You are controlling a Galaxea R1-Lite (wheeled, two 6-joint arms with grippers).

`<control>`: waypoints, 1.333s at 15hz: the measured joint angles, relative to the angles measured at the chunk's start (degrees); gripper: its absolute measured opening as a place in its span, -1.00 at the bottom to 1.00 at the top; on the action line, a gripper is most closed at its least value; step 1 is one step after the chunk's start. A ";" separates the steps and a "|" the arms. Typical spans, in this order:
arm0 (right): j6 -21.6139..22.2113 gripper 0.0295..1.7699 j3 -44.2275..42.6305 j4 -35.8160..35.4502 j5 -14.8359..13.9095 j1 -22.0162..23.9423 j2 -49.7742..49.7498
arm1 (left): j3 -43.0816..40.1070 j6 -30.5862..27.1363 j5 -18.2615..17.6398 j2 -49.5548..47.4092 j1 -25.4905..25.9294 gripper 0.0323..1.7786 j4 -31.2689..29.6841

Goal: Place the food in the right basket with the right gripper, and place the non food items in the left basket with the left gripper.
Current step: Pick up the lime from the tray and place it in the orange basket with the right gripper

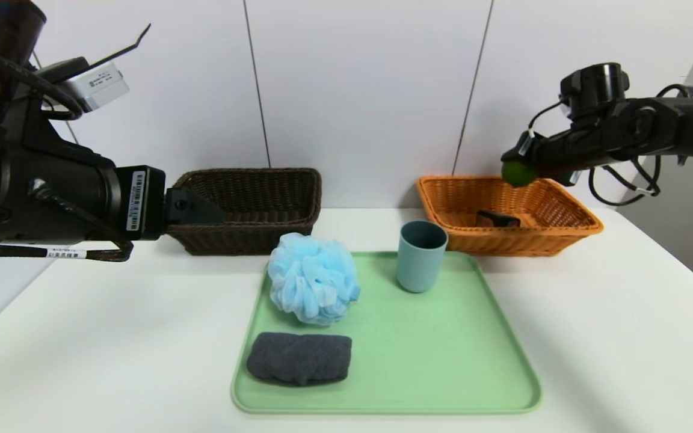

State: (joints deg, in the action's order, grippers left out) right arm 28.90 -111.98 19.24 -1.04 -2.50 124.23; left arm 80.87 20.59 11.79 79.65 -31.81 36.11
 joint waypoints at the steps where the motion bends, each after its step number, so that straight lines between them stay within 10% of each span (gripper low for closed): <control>1: -0.05 0.08 0.02 -0.04 0.00 0.29 0.74 | 0.00 0.00 -0.07 0.28 0.00 0.90 -0.01; 9: -0.13 0.08 0.00 0.30 0.13 1.12 2.47 | 0.07 -0.06 -0.02 2.18 0.00 0.90 -0.89; 20: -0.18 0.73 0.00 -0.06 -0.15 0.94 1.93 | 1.13 0.07 0.04 2.40 0.00 0.90 -1.02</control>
State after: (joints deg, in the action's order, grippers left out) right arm 28.72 -111.98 19.18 -1.18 -1.56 126.16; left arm 82.01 20.66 11.82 82.05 -31.81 35.08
